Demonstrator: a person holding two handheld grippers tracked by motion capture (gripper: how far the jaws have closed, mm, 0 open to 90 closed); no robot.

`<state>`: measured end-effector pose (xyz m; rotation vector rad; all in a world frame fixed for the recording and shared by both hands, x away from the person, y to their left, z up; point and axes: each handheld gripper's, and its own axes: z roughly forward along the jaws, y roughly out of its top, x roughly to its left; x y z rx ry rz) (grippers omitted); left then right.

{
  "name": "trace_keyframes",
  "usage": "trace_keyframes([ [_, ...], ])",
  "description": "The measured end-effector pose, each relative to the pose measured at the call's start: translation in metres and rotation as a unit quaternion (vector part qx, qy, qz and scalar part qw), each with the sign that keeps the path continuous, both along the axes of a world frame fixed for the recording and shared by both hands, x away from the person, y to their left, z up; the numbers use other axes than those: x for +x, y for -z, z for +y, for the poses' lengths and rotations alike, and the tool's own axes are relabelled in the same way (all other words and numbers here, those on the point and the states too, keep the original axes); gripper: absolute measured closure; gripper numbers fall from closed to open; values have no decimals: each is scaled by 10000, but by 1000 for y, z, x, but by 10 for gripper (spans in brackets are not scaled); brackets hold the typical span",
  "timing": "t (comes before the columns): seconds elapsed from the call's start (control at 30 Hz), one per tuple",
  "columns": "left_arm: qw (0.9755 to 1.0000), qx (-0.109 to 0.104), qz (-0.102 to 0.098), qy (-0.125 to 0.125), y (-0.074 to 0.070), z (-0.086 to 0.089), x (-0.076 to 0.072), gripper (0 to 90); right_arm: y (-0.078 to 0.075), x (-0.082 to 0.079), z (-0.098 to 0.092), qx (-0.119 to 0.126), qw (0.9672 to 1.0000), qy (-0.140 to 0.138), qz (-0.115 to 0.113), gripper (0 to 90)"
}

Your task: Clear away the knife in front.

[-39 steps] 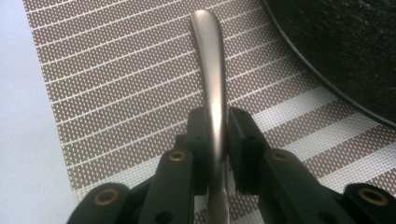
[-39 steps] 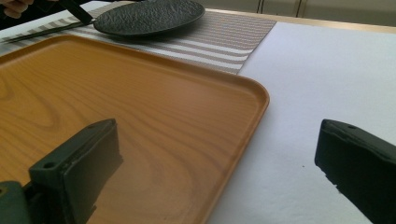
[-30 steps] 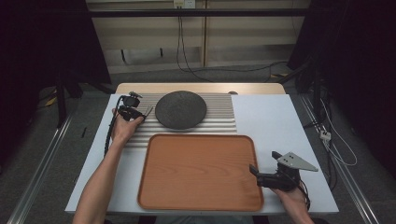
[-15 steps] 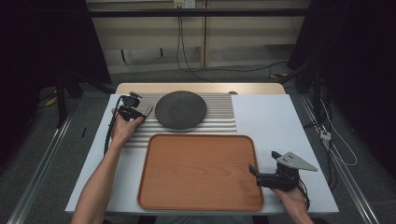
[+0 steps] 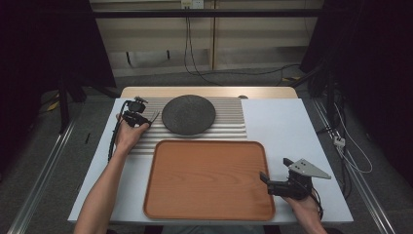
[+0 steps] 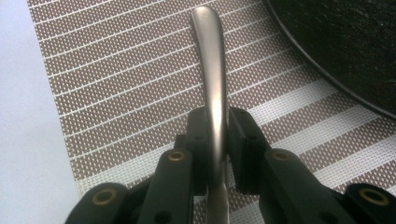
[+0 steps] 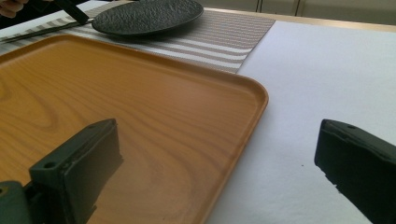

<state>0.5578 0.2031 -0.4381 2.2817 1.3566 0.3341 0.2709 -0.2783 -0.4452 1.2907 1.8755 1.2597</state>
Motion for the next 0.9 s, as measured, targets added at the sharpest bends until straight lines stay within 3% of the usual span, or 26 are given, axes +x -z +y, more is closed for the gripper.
trace_keyframes([
  [0.13,10000,78,-8,-7,-1,-2,0,797,0,0,0,0,10000,20,6,5],
  [0.37,10000,25,41,27,-4,-1,-1,798,0,0,-1,0,10000,28,11,6],
  [0.47,10000,-43,-55,-7,-9,0,-3,798,0,1,0,-4,10000,13,11,6],
  [0.9,9985,-55,-411,350,-39,-6,-24,797,-1,0,0,-13,10000,4,-4,7],
])
